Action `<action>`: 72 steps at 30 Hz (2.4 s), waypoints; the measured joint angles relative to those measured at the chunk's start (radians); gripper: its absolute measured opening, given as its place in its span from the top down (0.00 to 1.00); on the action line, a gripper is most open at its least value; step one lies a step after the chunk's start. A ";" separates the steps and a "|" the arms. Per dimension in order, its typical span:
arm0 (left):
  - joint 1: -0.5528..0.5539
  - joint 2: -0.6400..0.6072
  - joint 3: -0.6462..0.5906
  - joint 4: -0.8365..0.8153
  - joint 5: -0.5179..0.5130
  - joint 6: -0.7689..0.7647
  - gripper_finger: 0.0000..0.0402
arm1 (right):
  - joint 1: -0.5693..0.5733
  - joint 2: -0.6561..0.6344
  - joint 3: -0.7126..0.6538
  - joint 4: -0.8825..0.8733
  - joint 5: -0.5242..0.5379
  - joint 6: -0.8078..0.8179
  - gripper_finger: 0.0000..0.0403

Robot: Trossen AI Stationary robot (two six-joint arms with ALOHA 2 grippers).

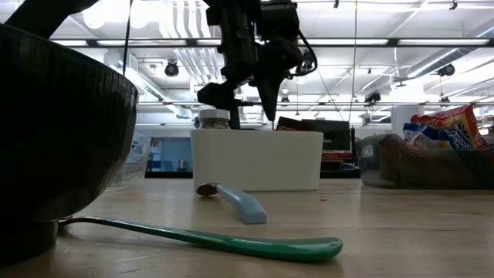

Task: Pick & Place Food Item
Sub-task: Put the blue spoon into the transparent bin

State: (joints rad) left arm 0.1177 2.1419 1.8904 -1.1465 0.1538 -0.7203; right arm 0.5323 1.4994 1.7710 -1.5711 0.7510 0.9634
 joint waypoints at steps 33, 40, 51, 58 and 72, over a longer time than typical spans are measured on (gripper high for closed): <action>-0.319 -0.279 -0.081 -0.098 0.002 0.543 0.14 | -0.089 0.150 0.003 0.106 -0.255 0.306 0.02; -0.346 -0.293 -0.216 -0.082 0.007 0.786 0.30 | -0.092 0.158 0.049 0.113 -0.255 0.447 0.02; -0.404 -0.293 -0.386 0.273 0.011 1.174 0.40 | -0.065 0.170 0.069 0.208 -0.255 0.558 0.02; -0.411 -0.293 -0.514 0.478 0.012 1.274 0.40 | -0.057 0.173 0.068 0.201 -0.255 0.530 0.02; -0.383 -0.282 -0.567 0.539 -0.056 0.799 0.40 | -0.026 0.173 0.069 0.194 -0.250 0.544 0.02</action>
State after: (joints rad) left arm -0.2656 1.8603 1.3238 -0.6073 0.0980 0.0787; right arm 0.5064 1.6722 1.8397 -1.3773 0.5007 1.5069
